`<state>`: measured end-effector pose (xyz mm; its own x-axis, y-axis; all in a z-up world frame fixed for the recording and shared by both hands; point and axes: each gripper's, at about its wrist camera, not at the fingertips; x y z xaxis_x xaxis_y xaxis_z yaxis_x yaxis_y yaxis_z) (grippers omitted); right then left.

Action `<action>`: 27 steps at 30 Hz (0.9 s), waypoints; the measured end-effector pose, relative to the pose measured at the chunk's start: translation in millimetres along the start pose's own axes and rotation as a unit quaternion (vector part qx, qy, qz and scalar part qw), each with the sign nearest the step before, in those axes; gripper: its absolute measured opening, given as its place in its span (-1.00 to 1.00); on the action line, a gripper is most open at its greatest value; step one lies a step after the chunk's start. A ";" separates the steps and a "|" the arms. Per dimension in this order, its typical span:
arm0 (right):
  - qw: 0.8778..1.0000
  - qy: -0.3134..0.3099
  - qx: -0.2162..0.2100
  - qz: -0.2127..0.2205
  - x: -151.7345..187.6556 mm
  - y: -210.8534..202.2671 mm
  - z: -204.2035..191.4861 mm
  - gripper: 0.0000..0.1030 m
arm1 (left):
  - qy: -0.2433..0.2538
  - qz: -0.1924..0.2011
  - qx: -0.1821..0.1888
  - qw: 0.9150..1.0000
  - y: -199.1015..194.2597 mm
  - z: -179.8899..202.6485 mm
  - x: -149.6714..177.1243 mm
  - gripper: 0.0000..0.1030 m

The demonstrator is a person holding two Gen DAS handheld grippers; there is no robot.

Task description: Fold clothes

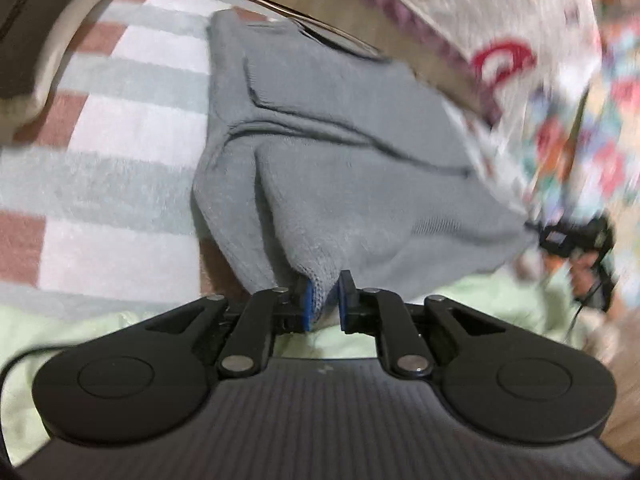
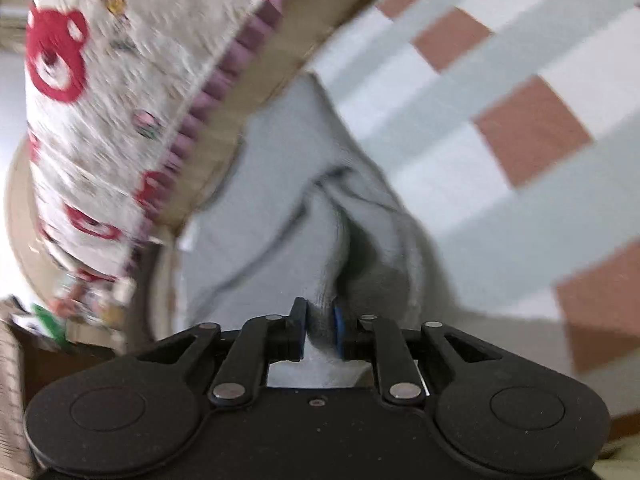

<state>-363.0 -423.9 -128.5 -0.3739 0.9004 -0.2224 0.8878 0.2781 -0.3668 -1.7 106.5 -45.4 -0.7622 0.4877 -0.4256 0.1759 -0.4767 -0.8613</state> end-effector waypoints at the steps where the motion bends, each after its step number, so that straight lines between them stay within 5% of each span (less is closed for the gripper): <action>1: 1.000 -0.008 0.008 0.001 5.4 0.4 2.3 -0.53 | 0.003 -0.008 -0.006 1.000 3.2 2.4 -2.0 -0.77; 3: 1.000 -0.015 0.001 0.023 11.4 2.3 4.7 -0.16 | 0.001 -0.030 -0.007 1.000 12.3 3.5 -5.9 -0.70; 5: 0.999 -0.022 -0.004 0.046 15.4 6.5 7.0 -0.07 | -0.016 -0.058 -0.003 0.998 22.2 -4.9 -6.1 -0.55; 7: 0.998 -0.043 0.018 0.042 16.7 14.8 7.6 -0.35 | -0.035 -0.074 -0.010 0.997 28.4 -12.8 -6.6 -0.69; 8: 0.996 -0.075 0.034 0.033 18.4 15.0 2.9 -0.81 | -0.037 -0.067 -0.011 0.997 24.8 -13.0 -6.2 -0.82; 12: 0.991 -0.109 -0.025 0.068 17.8 -7.7 -20.2 -0.83 | -0.021 -0.011 0.006 1.000 -11.3 -9.7 2.0 -0.84; 14: 0.990 -0.122 0.030 0.061 14.0 -9.3 -25.9 -0.83 | -0.018 -0.006 0.000 1.000 -19.8 -11.8 9.8 -0.84; 15: 0.984 -0.148 0.095 0.035 12.7 0.2 -28.7 -0.82 | -0.016 -0.017 -0.012 1.000 -17.0 -11.7 13.4 -0.83; 17: 0.963 -0.195 0.185 0.004 18.2 20.4 -28.8 -0.72 | -0.010 -0.059 -0.048 0.997 -0.5 -9.7 19.9 -0.80; 18: 0.954 -0.218 0.208 -0.004 22.8 28.3 -28.9 -0.70 | -0.002 -0.067 -0.063 0.996 2.1 -6.5 20.2 -0.77; 19: 0.956 -0.222 0.190 0.001 28.1 27.7 -32.8 -0.64 | 0.011 -0.065 -0.075 0.995 0.2 -1.5 18.2 -0.77; 21: 0.962 -0.218 0.165 0.021 38.7 23.6 -42.8 0.14 | 0.038 -0.046 -0.105 0.993 -8.9 9.1 16.4 -0.56; 27: 0.970 -0.116 0.195 0.083 65.8 -6.2 -35.9 0.16 | 0.135 0.030 -0.168 0.976 -25.1 36.8 25.5 -0.42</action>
<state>-383.5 -354.3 -108.4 -0.3258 0.8096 -0.4883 0.7891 -0.0516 -0.6121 -48.5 104.0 -24.4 -0.5608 0.6626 -0.4964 0.4441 -0.2653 -0.8558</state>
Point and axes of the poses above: each gripper's, at about its wrist camera, not at the fingertips, and y roughly the way its jaws point, z to its right, x to its underside, and after that the axes turned 15 degrees about -x, right-handed
